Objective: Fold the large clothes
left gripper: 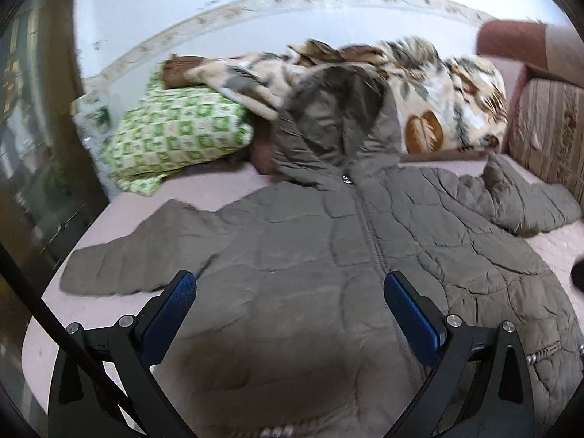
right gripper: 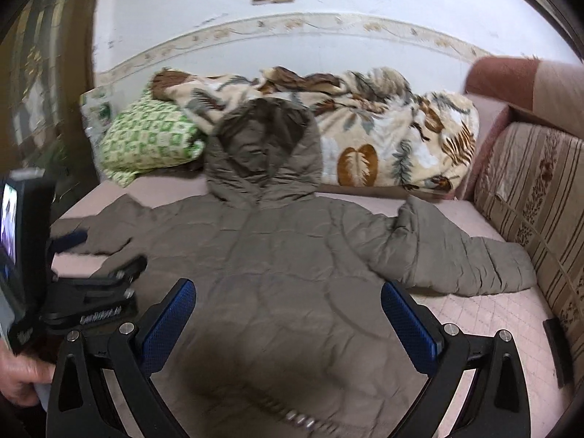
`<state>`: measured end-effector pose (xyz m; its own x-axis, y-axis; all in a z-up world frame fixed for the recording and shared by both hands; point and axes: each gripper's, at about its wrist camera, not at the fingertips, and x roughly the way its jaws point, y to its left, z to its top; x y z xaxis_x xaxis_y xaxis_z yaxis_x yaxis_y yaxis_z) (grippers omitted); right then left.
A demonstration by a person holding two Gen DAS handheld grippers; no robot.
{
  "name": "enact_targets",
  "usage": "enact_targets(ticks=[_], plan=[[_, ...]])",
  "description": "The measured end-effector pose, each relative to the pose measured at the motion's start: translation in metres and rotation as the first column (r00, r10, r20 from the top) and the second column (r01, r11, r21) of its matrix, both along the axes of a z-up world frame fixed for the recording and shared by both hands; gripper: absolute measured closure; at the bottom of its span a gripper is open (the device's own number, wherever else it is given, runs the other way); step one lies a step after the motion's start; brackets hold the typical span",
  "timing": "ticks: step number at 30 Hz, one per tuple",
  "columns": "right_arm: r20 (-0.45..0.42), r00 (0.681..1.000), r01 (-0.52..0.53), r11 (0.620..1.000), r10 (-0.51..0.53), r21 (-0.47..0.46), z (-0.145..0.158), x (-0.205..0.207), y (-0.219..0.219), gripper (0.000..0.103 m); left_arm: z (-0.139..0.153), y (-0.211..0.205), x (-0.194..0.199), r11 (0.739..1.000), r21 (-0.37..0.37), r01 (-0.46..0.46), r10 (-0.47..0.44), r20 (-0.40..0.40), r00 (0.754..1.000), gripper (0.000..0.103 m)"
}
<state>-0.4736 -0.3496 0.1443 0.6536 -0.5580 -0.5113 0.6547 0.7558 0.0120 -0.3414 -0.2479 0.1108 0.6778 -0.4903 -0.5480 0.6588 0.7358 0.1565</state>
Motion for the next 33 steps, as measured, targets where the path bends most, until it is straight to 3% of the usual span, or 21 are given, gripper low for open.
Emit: enact_targets(ticks=[3,9,20,25,29,33], plan=[[-0.007,1.0,-0.012,1.0,0.012,-0.017,-0.002,-0.002,0.031,0.0,0.008,0.037,-0.012,0.995,-0.076,-0.065,0.063,-0.028,0.998,0.001],[-0.031,0.998,-0.062,0.998,0.061,-0.029,-0.012,-0.007,0.086,0.0,0.002,0.101,-0.052,0.988,-0.097,-0.123,0.118,-0.061,0.991,0.001],[-0.006,0.996,-0.085,0.995,0.085,-0.05,-0.003,-0.029,0.126,0.0,0.015,0.121,-0.074,0.989,-0.104,-0.106,0.101,-0.052,0.994,0.001],[0.066,0.995,-0.08,0.996,0.077,0.049,0.0,-0.049,0.1,0.0,0.028,0.1,-0.069,0.992,-0.116,-0.049,0.045,-0.038,0.998,0.001],[0.137,0.99,-0.063,0.987,0.042,0.151,0.003,-0.077,0.05,0.0,0.039,0.058,-0.051,0.993,-0.119,0.0,0.004,0.03,1.0,0.0],[0.204,0.977,0.012,0.968,-0.066,0.252,0.006,-0.111,-0.008,0.0,0.021,0.014,-0.024,0.993,-0.114,0.037,-0.032,0.043,0.999,0.0]])
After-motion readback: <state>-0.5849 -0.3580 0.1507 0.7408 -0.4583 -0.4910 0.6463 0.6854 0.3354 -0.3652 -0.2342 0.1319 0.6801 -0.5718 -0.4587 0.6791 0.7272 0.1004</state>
